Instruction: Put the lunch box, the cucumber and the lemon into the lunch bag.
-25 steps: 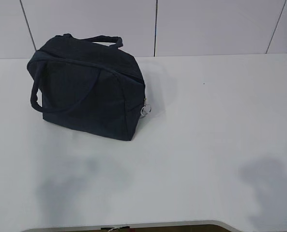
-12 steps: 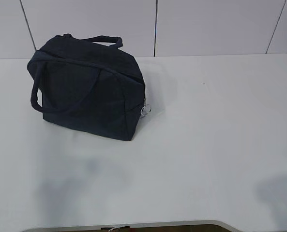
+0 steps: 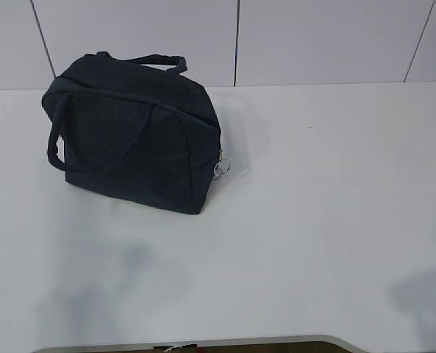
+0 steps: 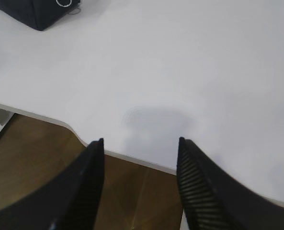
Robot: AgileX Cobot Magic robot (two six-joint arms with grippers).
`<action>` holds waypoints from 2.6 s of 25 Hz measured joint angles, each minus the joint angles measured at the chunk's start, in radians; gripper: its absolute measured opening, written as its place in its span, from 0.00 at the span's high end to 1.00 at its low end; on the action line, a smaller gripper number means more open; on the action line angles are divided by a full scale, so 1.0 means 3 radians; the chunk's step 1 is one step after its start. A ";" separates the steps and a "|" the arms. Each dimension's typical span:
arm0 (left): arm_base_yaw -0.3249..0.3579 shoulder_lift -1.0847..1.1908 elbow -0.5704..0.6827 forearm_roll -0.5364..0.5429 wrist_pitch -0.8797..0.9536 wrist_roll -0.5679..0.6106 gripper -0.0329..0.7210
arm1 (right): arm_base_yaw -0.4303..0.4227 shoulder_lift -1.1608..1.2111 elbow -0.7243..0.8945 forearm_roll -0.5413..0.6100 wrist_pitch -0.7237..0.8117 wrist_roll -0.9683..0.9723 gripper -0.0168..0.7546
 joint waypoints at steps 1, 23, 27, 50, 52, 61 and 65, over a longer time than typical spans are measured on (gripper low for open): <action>0.0000 0.0000 0.0000 0.0022 0.0000 0.0000 0.42 | 0.0000 0.0000 0.0000 0.0000 0.0006 0.0002 0.46; 0.0000 0.0000 0.0006 0.0087 0.0013 0.0000 0.42 | 0.0000 0.0000 0.0000 -0.0020 0.0002 0.0008 0.46; 0.0000 0.0000 0.0006 0.0087 0.0013 0.0000 0.42 | 0.0000 0.0000 0.0000 -0.0020 0.0002 0.0008 0.46; 0.0242 0.0000 0.0006 0.0074 0.0013 0.0000 0.43 | -0.0231 0.0000 0.0005 -0.0020 0.0002 0.0008 0.46; 0.0442 0.0000 0.0006 0.0074 0.0013 0.0000 0.43 | -0.0456 0.0000 0.0005 -0.0020 0.0002 0.0008 0.46; 0.1370 0.0000 0.0006 0.0068 0.0013 0.0000 0.47 | -0.1035 0.0000 0.0005 -0.0020 0.0002 0.0008 0.46; 0.1424 0.0000 0.0006 0.0068 0.0013 0.0000 0.48 | -0.1035 0.0000 0.0005 -0.0020 0.0002 0.0008 0.46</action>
